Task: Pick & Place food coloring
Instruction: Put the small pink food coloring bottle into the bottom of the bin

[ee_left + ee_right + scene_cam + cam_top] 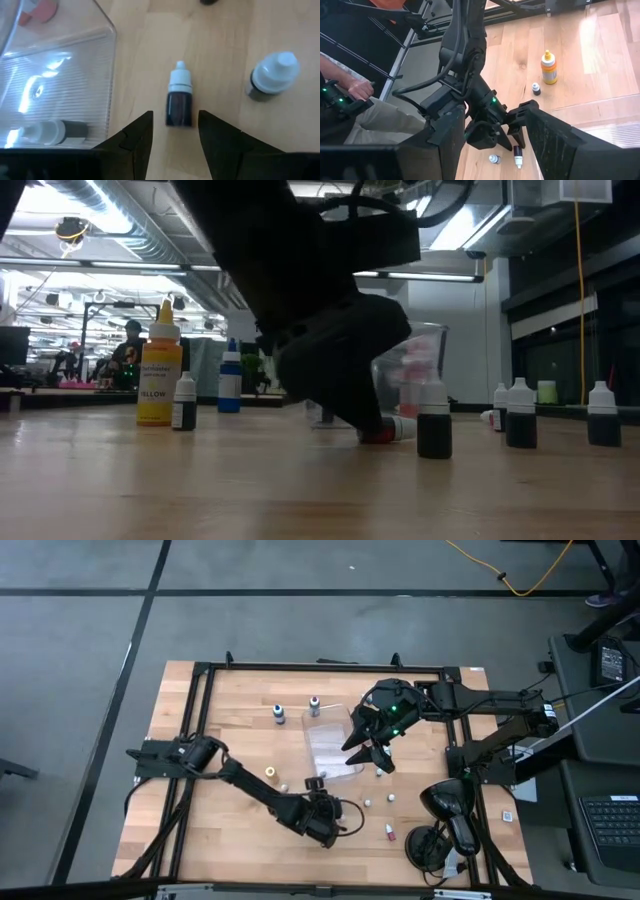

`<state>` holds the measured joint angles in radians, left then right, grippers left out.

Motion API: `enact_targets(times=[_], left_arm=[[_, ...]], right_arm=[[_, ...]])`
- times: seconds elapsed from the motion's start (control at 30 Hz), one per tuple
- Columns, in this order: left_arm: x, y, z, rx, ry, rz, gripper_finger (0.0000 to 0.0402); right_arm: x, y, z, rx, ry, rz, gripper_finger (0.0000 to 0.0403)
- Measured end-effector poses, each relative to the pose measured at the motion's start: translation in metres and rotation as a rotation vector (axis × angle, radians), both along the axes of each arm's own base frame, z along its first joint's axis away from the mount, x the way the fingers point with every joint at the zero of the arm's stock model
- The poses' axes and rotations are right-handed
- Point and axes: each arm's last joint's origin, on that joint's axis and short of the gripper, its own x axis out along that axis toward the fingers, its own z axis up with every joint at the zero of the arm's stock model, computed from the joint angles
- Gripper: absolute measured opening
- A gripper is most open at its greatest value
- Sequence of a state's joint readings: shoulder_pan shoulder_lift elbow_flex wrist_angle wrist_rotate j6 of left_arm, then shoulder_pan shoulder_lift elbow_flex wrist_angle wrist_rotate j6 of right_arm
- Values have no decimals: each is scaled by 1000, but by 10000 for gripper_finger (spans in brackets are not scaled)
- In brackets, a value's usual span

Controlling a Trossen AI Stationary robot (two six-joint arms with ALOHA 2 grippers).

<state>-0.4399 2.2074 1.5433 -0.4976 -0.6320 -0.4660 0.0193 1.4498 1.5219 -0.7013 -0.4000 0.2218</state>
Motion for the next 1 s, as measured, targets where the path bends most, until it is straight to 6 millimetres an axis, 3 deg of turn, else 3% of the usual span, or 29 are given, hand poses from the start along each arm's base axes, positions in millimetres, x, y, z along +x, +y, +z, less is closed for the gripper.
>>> enact_targets(times=[0.63,1.0], left_arm=[[6,3,-6,-41,29,-53,148],[3,-3,-8,-72,31,-49,61]], right_arm=[[0,-1,0,-30,-12,4,208],[0,-1,0,-17,-5,-7,208]])
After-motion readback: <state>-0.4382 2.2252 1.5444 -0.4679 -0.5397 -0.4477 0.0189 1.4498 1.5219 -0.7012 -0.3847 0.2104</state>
